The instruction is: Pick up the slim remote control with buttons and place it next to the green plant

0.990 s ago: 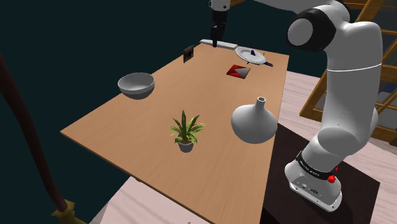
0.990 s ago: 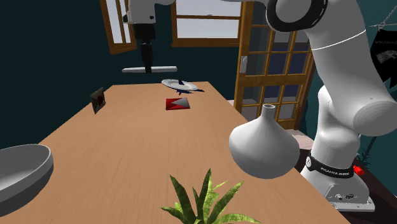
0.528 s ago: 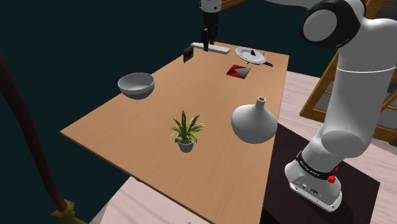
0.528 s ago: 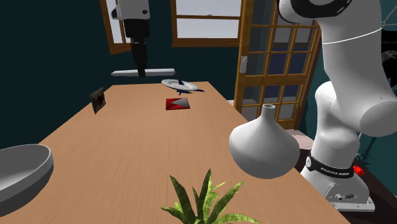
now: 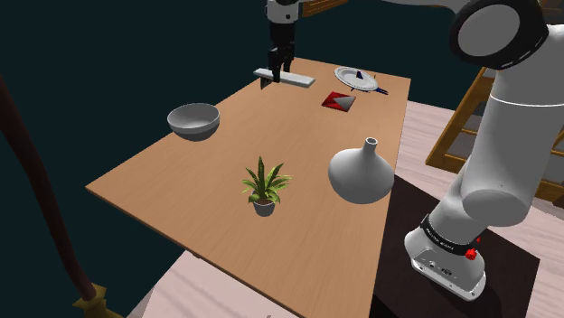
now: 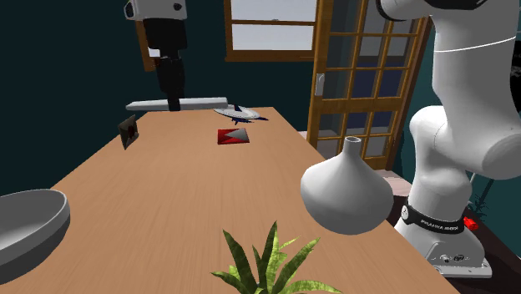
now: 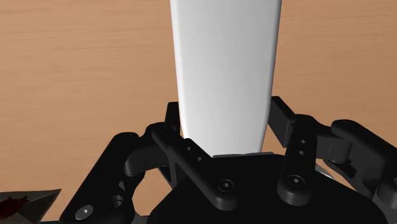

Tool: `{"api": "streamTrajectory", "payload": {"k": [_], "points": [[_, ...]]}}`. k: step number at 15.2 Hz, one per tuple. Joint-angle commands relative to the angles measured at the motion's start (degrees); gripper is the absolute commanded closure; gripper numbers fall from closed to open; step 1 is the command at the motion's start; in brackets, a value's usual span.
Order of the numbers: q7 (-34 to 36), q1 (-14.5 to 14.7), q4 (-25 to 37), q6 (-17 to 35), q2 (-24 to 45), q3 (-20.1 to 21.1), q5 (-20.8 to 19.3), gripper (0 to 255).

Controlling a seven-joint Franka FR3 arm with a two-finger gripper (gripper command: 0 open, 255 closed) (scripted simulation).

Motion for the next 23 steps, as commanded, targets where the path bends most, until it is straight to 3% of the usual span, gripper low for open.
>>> {"api": "streamTrajectory", "payload": {"k": [1, 13, 23], "points": [[2.71, 1.68, -0.57, 0.13, -0.45, 0.95, -0.25, 255], [17.80, 11.36, 2.41, -0.95, 1.64, 6.48, -1.66, 255], [29.78, 20.52, 15.82, -5.52, 10.75, 10.09, -3.87, 255]]}}
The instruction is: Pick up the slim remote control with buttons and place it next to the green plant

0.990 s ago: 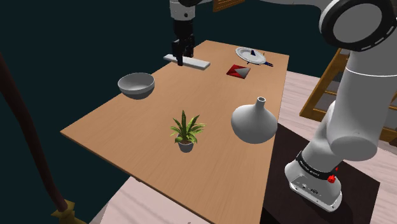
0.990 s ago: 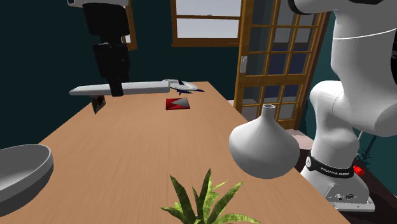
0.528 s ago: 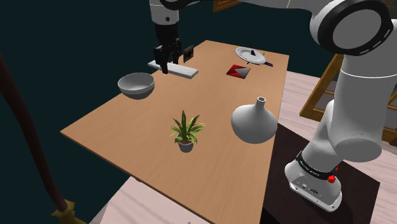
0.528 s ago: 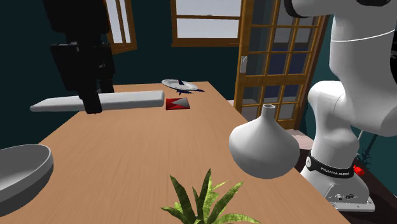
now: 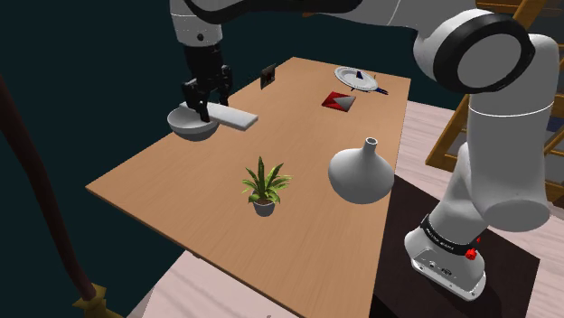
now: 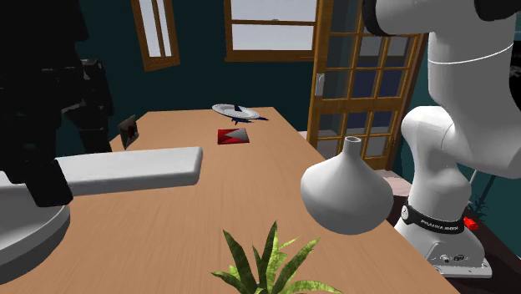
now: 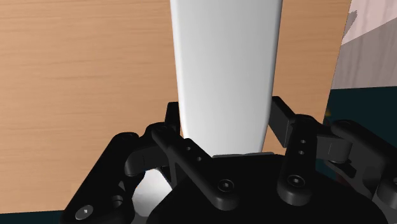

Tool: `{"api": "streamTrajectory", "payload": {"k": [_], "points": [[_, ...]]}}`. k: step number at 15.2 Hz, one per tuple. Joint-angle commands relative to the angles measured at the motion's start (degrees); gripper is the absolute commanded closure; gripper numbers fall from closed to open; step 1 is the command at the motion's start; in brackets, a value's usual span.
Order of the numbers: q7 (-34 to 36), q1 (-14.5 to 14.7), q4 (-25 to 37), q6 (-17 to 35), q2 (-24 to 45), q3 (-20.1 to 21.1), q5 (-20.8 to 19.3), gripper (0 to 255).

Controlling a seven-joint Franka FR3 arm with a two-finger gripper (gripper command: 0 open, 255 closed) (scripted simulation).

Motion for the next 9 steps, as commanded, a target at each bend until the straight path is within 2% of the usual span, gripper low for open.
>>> {"api": "streamTrajectory", "payload": {"k": [1, 5, 7, 9], "points": [[2.45, 2.10, 3.96, -1.65, 2.36, 0.59, -0.57, 255], [6.61, 6.74, 15.94, -6.25, 9.84, 1.32, -2.00, 255], [8.38, 9.88, 27.34, -10.96, 16.53, 1.31, -2.98, 255], [8.55, 9.26, 21.41, -7.52, 14.07, 1.39, -2.64, 255]]}}
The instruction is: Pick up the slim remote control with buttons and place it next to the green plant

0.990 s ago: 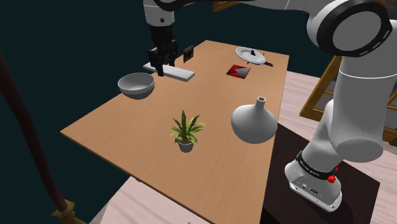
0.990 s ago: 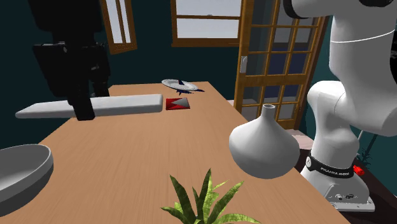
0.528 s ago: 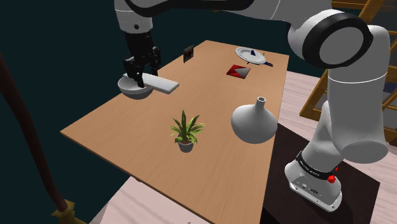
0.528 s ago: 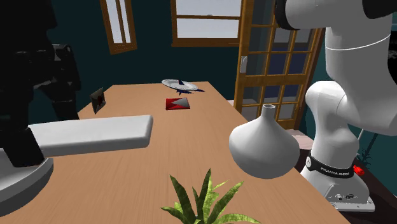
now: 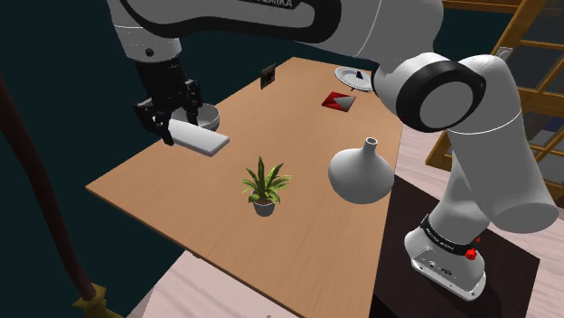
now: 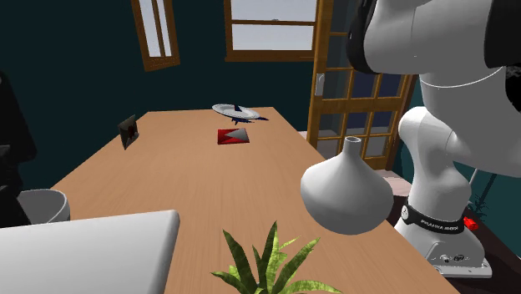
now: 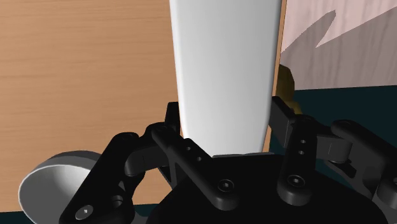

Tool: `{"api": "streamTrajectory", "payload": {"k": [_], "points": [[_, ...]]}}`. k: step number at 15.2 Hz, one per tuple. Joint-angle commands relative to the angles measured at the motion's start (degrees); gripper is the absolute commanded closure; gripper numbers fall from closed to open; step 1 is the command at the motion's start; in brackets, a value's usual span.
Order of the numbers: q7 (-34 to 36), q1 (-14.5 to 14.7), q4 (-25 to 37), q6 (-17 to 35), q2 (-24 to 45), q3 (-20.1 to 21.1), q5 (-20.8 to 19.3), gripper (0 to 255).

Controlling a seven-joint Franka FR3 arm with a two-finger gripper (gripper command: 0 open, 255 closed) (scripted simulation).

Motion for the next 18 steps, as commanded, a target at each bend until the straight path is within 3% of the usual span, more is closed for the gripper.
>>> {"api": "streamTrajectory", "payload": {"k": [1, 8, 18], "points": [[0.25, -0.19, -2.77, 2.12, -0.68, 0.05, 0.08, 255], [0.53, -1.26, -14.02, 9.93, -4.08, 0.23, 0.48, 255], [0.80, -2.00, -24.10, 18.55, -5.50, 0.24, 0.60, 255]]}}
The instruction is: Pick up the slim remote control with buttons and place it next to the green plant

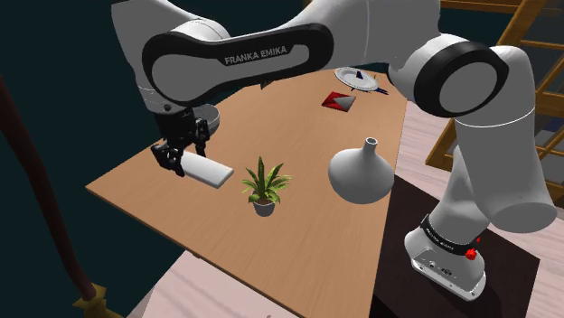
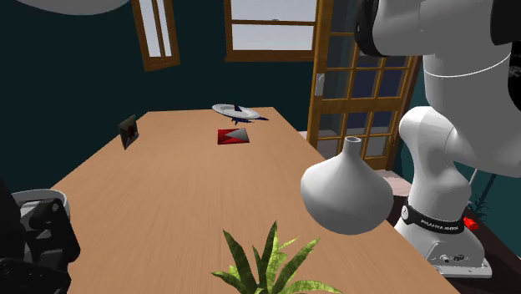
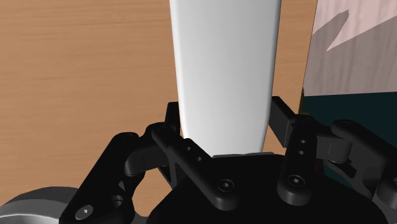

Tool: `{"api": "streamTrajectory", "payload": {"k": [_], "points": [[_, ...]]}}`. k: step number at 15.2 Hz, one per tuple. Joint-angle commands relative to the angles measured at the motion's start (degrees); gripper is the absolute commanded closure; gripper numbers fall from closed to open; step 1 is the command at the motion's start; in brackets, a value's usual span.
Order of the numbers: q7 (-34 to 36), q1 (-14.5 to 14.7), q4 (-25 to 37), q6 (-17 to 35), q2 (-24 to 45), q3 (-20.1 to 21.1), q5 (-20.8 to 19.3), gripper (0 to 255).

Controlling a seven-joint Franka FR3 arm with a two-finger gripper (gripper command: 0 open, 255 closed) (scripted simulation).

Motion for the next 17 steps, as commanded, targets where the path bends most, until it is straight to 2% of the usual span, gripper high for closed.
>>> {"api": "streamTrajectory", "payload": {"k": [1, 17], "points": [[0.16, 0.03, -1.17, 1.44, 0.22, -0.01, -0.05, 255], [0.66, -0.32, -10.51, 12.64, 2.13, -0.31, -0.54, 255]]}}
